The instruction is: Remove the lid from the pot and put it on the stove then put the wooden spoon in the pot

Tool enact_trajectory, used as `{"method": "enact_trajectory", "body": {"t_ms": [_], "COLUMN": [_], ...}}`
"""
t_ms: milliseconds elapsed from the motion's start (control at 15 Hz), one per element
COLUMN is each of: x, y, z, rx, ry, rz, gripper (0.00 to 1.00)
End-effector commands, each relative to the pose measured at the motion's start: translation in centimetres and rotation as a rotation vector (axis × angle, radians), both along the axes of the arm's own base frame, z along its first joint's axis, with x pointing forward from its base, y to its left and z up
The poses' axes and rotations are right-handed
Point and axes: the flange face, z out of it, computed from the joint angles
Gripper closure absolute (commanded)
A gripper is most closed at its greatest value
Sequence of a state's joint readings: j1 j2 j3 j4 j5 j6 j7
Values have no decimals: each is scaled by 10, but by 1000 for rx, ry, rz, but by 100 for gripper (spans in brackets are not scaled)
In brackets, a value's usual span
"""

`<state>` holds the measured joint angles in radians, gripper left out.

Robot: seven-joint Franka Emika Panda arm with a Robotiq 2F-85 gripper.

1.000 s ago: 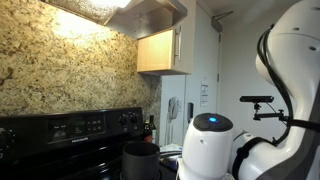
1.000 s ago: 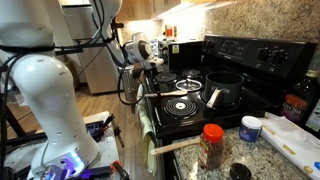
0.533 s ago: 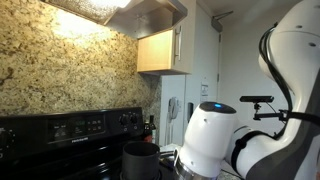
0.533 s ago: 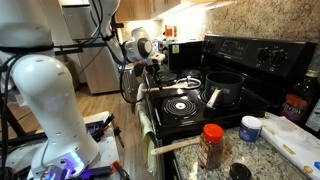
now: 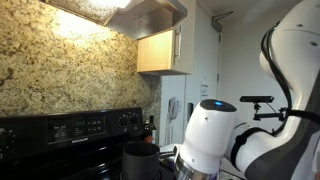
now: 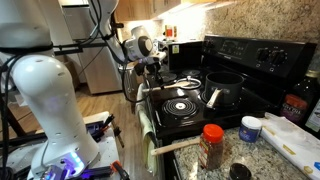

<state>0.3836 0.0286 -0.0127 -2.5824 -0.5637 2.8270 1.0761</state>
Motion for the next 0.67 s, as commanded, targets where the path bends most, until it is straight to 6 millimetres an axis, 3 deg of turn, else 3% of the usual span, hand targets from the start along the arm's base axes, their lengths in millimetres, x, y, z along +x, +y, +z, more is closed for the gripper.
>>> {"method": "enact_trajectory", "body": {"t_ms": [0, 267, 333, 400, 600], "x": [7, 34, 27, 29, 27], "y": [1, 15, 11, 16, 13], "z": [63, 144, 116, 132, 121], "rx": [-180, -294, -259, -256, -267], "ry": [-114, -188, -162, -187, -168], "rz": [-7, -3, -12, -16, -16], "gripper": [89, 89, 89, 75, 75]}}
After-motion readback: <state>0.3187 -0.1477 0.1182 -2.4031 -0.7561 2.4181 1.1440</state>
